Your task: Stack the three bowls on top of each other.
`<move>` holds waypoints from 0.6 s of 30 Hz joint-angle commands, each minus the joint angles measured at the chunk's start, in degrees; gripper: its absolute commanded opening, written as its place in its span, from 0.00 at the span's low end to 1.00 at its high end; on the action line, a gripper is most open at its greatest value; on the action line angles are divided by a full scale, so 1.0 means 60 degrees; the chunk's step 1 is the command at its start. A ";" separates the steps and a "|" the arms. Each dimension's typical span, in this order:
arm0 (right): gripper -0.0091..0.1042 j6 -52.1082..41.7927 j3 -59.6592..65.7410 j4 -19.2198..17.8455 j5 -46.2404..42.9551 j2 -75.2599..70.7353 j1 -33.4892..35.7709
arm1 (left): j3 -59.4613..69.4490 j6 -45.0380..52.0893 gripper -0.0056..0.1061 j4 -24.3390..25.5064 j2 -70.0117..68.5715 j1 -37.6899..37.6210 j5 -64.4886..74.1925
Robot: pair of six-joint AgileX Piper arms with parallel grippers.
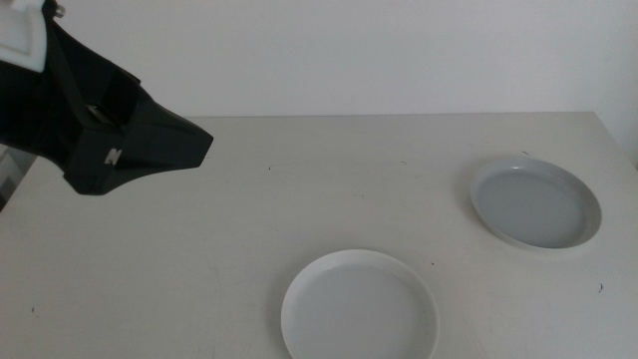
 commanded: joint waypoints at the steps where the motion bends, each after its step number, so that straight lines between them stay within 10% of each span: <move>1: 0.91 -0.0006 -0.0986 0.0029 -0.0640 0.0814 -0.0003 | -0.0293 -0.0070 0.99 -0.0191 -0.0136 -0.0005 -0.0450; 18: 0.91 0.0629 -0.7597 0.1504 0.5258 0.6459 -0.0003 | -0.0293 -0.0070 0.99 -0.0191 -0.0136 -0.0005 -0.0450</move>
